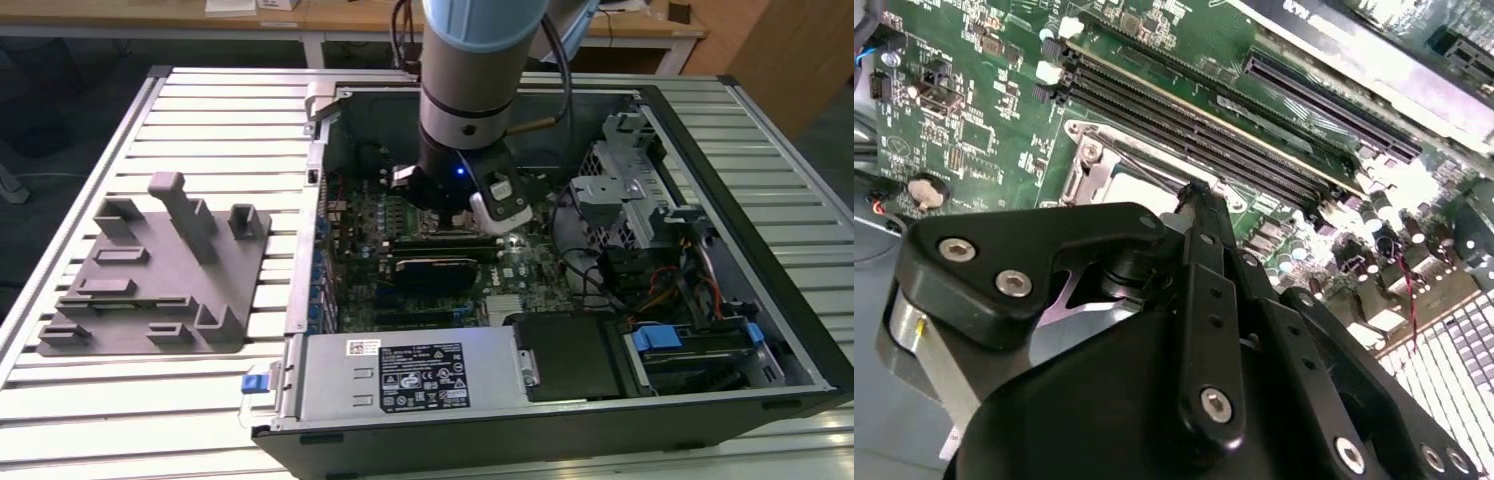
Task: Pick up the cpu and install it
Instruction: 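Install the second cpu locking lever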
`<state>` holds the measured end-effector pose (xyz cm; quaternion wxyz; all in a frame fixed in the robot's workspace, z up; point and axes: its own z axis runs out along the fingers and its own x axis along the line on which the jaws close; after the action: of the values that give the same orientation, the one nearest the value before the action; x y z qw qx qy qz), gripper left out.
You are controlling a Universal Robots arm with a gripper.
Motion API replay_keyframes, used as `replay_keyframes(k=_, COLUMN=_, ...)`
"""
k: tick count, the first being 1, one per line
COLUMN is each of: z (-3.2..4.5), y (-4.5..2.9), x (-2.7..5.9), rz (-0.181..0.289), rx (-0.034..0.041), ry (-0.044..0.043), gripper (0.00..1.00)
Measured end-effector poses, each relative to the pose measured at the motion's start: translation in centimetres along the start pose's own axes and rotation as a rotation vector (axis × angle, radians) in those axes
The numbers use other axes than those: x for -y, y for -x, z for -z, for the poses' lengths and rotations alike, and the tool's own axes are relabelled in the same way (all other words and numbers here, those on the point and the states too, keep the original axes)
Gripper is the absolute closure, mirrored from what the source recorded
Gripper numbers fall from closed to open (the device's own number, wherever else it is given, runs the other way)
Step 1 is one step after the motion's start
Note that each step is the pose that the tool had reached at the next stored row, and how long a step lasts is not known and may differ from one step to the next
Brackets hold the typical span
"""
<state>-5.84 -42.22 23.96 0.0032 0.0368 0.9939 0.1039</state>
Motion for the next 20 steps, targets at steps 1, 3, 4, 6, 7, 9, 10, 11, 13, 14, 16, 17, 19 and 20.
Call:
replay_keyframes(k=1, z=-0.15, y=0.01, x=0.02, rz=-0.001, rx=-0.002, ry=-0.0006, gripper=0.89)
replay_keyframes(k=3, z=-0.47, y=0.01, x=0.03, rz=-0.002, rx=-0.0075, ry=-0.0014, gripper=0.89)
replay_keyframes(k=4, z=-0.63, y=0.0, x=0.03, rz=-0.003, rx=-0.0099, ry=-0.0016, gripper=0.89)
replay_keyframes(k=6, z=-0.96, y=-0.06, x=0.06, rz=-0.003, rx=-0.0139, ry=-0.0018, gripper=0.89)
replay_keyframes(k=7, z=-1.14, y=-0.13, x=0.09, rz=-0.004, rx=-0.0156, ry=-0.0021, gripper=0.89)
replay_keyframes(k=9, z=-1.48, y=-0.29, x=0.16, rz=-0.004, rx=-0.0184, ry=-0.0022, gripper=0.89)
replay_keyframes(k=10, z=-1.65, y=-0.39, x=0.19, rz=-0.005, rx=-0.0198, ry=-0.0023, gripper=0.89)
replay_keyframes(k=11, z=-1.8, y=-0.49, x=0.23, rz=-0.005, rx=-0.021, ry=-0.0023, gripper=0.89)
replay_keyframes(k=13, z=-2.08, y=-0.75, x=0.3, rz=-0.005, rx=-0.023, ry=-0.0026, gripper=0.89)
replay_keyframes(k=14, z=-2.2, y=-0.88, x=0.33, rz=-0.006, rx=-0.0238, ry=-0.0027, gripper=0.89)
replay_keyframes(k=16, z=-2.46, y=-1.12, x=0.41, rz=-0.006, rx=-0.0251, ry=-0.0028, gripper=0.89)
replay_keyframes(k=17, z=-2.6, y=-1.2, x=0.44, rz=-0.006, rx=-0.0255, ry=-0.0028, gripper=0.89)
replay_keyframes(k=19, z=-2.88, y=-1.32, x=0.51, rz=-0.006, rx=-0.0261, ry=-0.0028, gripper=0.89)
replay_keyframes(k=20, z=-2.99, y=-1.37, x=0.54, rz=-0.006, rx=-0.0264, ry=-0.0025, gripper=0.89)
